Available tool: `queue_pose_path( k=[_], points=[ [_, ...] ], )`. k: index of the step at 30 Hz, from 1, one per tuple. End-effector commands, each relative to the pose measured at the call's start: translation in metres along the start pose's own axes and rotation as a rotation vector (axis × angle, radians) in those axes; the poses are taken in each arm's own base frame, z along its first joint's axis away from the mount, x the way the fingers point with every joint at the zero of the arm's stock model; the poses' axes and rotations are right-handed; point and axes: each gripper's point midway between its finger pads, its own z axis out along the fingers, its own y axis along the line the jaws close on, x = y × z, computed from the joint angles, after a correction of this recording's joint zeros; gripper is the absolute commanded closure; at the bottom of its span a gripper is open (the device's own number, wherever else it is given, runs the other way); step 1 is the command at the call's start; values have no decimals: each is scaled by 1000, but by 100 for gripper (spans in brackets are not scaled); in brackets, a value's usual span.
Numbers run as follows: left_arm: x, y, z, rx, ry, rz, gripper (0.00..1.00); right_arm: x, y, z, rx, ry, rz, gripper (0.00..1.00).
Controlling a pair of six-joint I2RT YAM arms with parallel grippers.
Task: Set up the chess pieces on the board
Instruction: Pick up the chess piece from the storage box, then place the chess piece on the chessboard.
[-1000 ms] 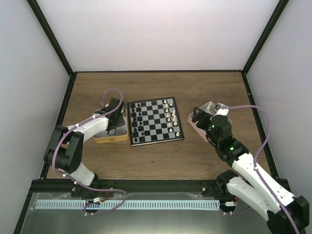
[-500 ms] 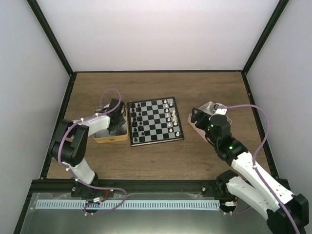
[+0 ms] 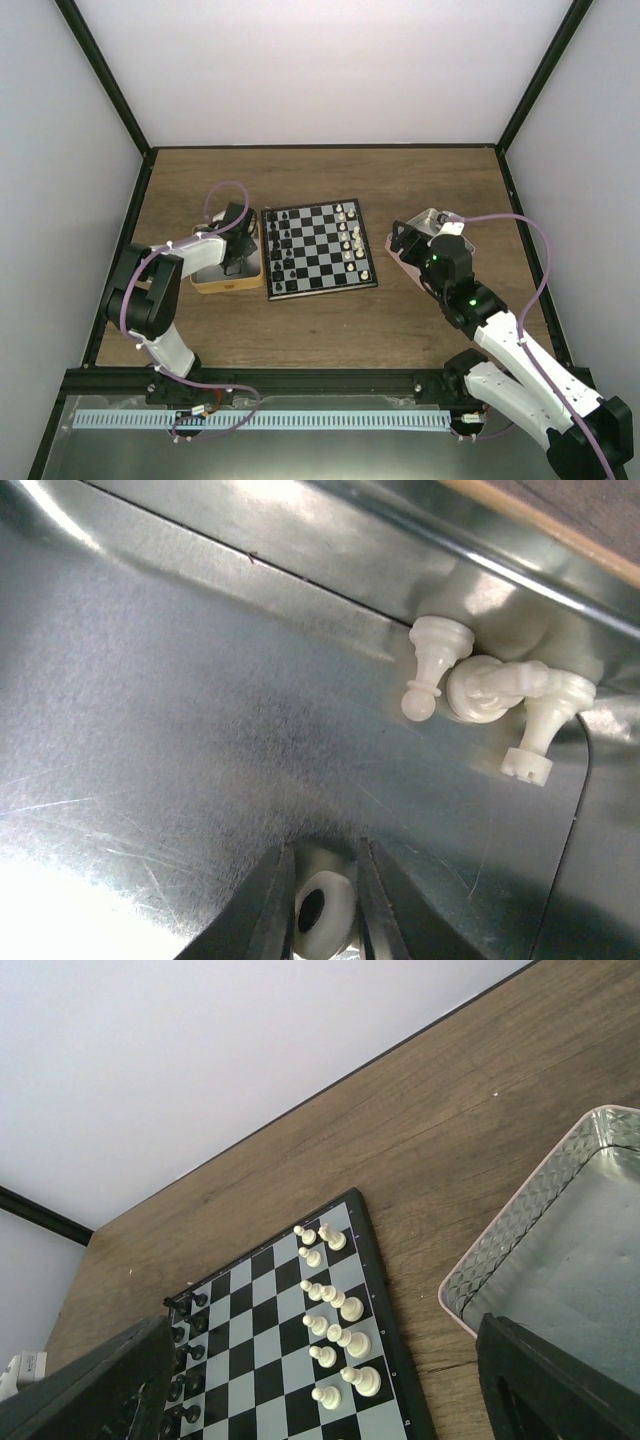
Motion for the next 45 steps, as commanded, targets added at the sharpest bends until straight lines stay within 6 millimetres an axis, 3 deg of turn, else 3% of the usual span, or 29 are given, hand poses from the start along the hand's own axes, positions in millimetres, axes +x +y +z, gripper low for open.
queue_pose_path(
  k=[1,11,15,18,21,24,29,32,39,45],
  points=[
    [-7,7,-3,-26,-31,15,86,-8,6,-1,-21,-23,8,16],
    [-18,12,-19,-23,-78,26,91,-1,18,4,-79,14,-19,16],
    [-18,6,-30,28,-74,29,92,18,48,12,-235,116,-87,16],
    [-15,-2,-41,94,-51,51,92,47,74,19,-383,275,-122,16],
    [-10,-29,-63,249,-23,148,92,73,93,24,-500,415,-129,16],
    [-8,-53,-90,359,-34,247,92,86,101,29,-557,476,-97,16],
    [7,-99,-126,527,-9,345,92,92,117,31,-642,534,-62,16],
    [26,-133,-145,622,12,395,92,95,120,32,-659,559,-32,16],
    [54,-192,-174,835,62,384,92,103,110,45,-572,594,83,28],
    [73,-210,-174,875,121,347,92,101,107,49,-551,574,112,32]
  ],
)
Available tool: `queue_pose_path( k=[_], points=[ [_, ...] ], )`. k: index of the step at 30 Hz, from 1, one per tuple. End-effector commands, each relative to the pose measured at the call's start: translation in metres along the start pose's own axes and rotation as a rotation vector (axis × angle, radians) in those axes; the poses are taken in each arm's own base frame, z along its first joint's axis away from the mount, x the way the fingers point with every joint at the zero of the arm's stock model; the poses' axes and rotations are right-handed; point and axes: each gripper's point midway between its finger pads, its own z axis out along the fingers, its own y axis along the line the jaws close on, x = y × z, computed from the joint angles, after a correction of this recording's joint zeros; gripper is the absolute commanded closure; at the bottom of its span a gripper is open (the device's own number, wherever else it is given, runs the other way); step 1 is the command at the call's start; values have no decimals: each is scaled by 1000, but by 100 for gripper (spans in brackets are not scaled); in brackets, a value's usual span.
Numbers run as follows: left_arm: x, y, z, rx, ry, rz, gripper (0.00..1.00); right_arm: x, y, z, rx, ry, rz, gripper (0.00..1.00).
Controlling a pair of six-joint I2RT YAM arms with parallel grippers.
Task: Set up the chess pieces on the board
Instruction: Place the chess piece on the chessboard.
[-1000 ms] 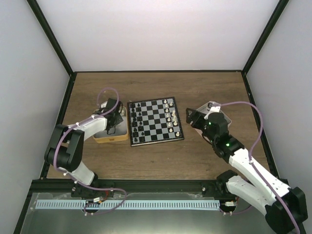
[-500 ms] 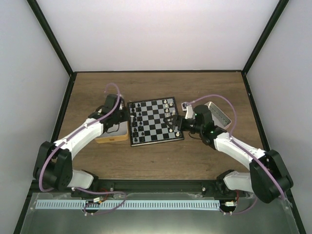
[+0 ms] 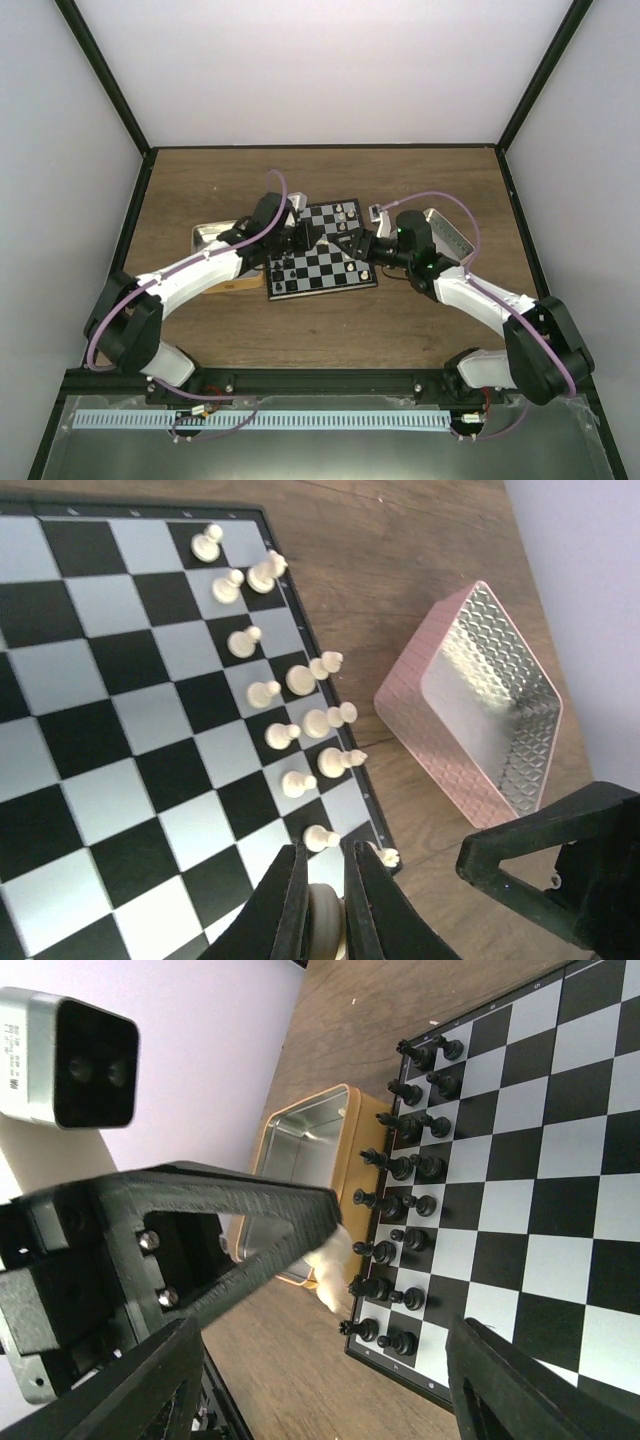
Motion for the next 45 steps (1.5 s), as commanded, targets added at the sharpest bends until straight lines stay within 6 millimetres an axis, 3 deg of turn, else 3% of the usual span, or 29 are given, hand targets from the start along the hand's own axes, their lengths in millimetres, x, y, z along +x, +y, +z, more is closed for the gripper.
queue_pose_path(
  k=[1,9,19,25,33,38,43,45],
  points=[
    [-8,-25,8,91,-18,-68,93,-11,8,1,-21,-37,13,32],
    [-2,-24,16,112,-3,-152,93,-7,-9,8,69,-48,41,37],
    [5,-19,19,103,22,-188,93,-8,-3,19,21,-20,51,56],
    [8,-18,19,103,30,-190,94,-8,0,22,-4,-14,64,59],
    [9,-16,19,95,30,-198,94,-8,3,25,-27,-5,73,75],
    [10,-15,18,91,28,-199,93,-12,5,26,-29,-15,60,90],
    [9,-12,18,74,19,-197,89,-14,6,25,-19,-18,39,99],
    [5,-8,15,47,2,-191,81,-15,4,24,1,-22,26,99]
  ],
)
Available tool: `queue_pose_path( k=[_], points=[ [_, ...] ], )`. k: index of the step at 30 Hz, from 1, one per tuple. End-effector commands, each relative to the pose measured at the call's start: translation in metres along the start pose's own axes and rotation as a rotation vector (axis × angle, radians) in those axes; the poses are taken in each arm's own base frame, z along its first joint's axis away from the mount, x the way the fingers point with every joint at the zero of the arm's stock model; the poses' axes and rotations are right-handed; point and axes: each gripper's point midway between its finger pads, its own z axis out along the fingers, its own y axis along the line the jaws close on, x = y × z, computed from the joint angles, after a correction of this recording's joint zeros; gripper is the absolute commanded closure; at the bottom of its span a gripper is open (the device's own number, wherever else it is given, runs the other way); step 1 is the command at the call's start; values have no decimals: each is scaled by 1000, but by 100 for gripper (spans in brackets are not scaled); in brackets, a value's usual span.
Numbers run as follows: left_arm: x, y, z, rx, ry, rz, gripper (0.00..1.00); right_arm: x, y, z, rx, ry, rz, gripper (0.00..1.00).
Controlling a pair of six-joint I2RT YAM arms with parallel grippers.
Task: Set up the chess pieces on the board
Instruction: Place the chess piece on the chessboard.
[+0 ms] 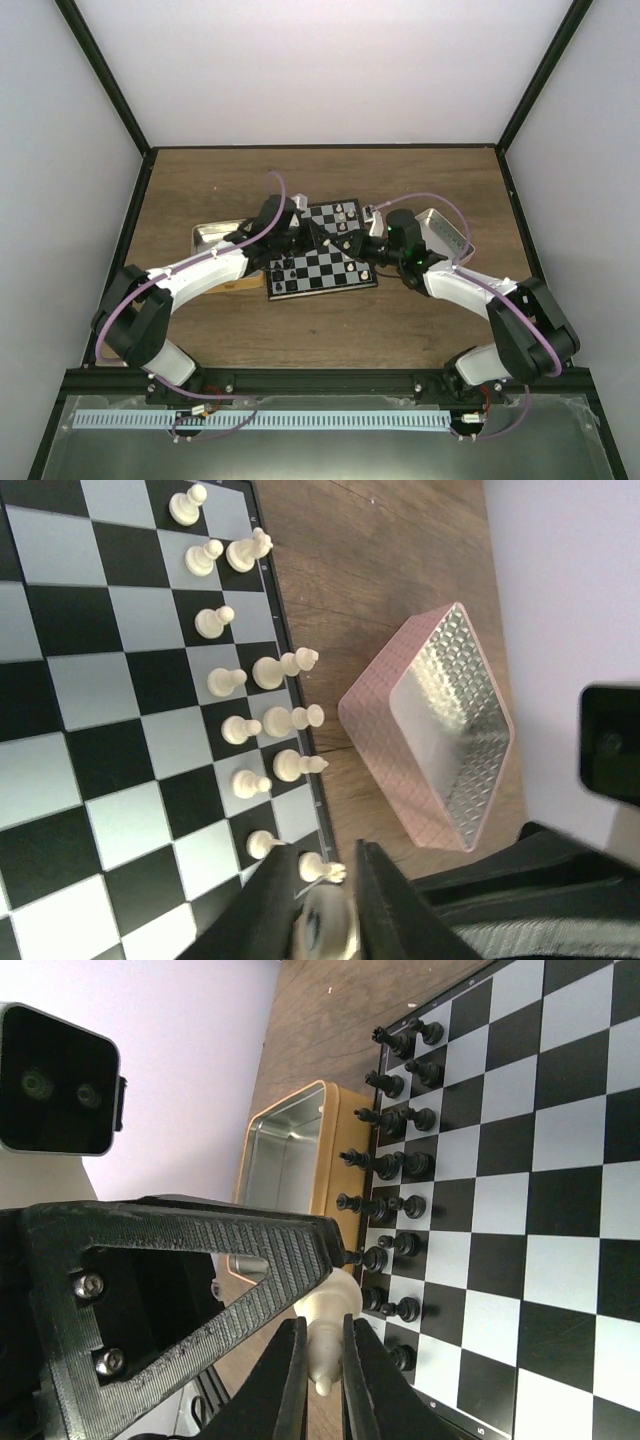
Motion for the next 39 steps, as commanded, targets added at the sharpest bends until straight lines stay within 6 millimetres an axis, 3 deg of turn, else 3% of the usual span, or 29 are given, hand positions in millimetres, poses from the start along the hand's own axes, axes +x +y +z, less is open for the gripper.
queue_pose_path(
  k=[1,5,8,11,19,26,29,39],
  points=[
    [-5,7,-6,-49,-37,17,75,-17,16,0,4,-40,-72,99],
    [-19,25,-22,-182,-121,45,56,-27,3,-5,112,-76,-142,99],
    [-31,41,-41,-295,-186,72,50,-44,-10,-10,254,-122,-237,99],
    [-43,42,-58,-329,-242,105,47,-61,-20,-12,383,-129,-310,99],
    [-53,36,-72,-318,-291,136,46,-82,-42,-23,585,-154,-381,99],
    [-52,39,-73,-314,-266,157,46,-101,-59,1,694,-87,-420,99],
    [-51,42,-74,-313,-262,155,46,-103,-78,10,766,-32,-426,99],
    [-47,48,-70,-315,-239,156,46,-104,-104,28,847,57,-457,99]
  ],
)
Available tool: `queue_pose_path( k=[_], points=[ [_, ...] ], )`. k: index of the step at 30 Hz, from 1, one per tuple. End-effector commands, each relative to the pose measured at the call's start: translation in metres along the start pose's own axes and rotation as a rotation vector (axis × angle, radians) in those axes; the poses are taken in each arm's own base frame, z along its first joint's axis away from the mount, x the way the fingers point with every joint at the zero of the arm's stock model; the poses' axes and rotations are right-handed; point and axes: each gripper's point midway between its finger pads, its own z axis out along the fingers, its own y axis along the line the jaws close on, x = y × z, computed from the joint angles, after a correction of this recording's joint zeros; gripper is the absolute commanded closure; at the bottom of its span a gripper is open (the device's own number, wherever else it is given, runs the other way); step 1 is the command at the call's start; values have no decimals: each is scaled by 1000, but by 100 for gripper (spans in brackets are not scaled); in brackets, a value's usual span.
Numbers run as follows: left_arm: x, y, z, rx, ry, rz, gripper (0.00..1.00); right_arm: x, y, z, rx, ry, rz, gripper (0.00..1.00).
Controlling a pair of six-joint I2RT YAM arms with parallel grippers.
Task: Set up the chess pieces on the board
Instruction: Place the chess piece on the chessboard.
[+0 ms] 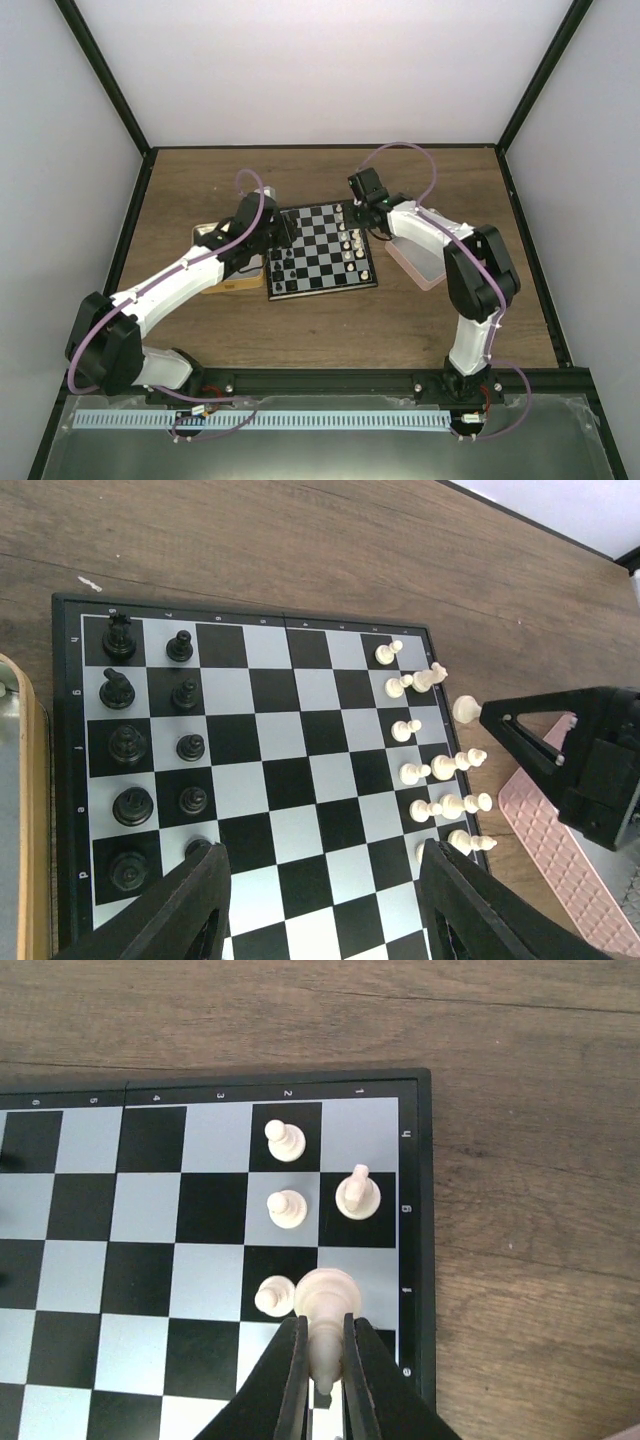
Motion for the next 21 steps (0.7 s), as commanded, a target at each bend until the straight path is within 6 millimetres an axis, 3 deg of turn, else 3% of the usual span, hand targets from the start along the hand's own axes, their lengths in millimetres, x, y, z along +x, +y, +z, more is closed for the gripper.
queue_pose_path(
  k=[1,10,21],
  points=[
    [-1,1,-1,8,1,13,46,-5,-4,7,49,23,-47,99],
    [3,4,2,-1,18,21,46,-4,-7,26,69,57,-70,99],
    [6,6,5,-9,30,23,46,-3,-13,32,78,71,-69,96]
  ],
)
